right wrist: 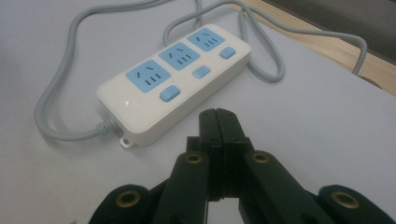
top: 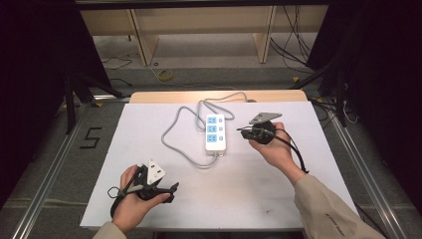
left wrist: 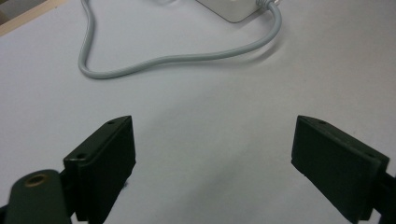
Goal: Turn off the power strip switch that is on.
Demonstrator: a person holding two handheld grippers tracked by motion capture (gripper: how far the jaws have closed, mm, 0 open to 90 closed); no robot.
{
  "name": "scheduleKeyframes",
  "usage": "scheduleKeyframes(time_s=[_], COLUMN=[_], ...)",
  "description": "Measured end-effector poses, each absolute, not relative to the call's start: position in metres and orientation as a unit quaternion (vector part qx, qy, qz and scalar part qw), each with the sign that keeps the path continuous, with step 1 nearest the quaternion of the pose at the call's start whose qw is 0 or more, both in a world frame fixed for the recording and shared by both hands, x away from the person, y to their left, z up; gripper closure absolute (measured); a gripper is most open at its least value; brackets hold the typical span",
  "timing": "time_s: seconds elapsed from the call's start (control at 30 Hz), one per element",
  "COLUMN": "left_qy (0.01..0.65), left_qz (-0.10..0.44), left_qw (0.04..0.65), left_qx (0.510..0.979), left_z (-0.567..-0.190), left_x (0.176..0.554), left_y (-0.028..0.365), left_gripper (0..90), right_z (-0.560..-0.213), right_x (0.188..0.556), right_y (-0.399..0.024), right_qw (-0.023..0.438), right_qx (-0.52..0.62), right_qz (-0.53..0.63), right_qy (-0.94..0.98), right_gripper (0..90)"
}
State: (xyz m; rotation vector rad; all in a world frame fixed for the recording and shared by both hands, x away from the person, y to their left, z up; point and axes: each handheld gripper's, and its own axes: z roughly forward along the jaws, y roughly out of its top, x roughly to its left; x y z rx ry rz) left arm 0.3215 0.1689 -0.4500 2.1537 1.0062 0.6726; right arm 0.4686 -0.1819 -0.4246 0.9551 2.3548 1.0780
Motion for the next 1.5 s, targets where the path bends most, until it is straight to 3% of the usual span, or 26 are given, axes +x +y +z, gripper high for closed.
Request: scheduleKeyframes(time_s=[1.5], left_qy=[0.384], left_qz=[0.253], left_qw=[0.332], left_qx=[0.824], left_z=[-0.45], left_x=[0.321], left_y=[0.168], left_gripper=[13.5], right_z=[-0.439], right_x=[0.505], right_y=[-0.143], right_qw=[0.164], right_qx=[0.358], right_qz=[0.375], right_qy=[0.839], right_gripper=[90.0])
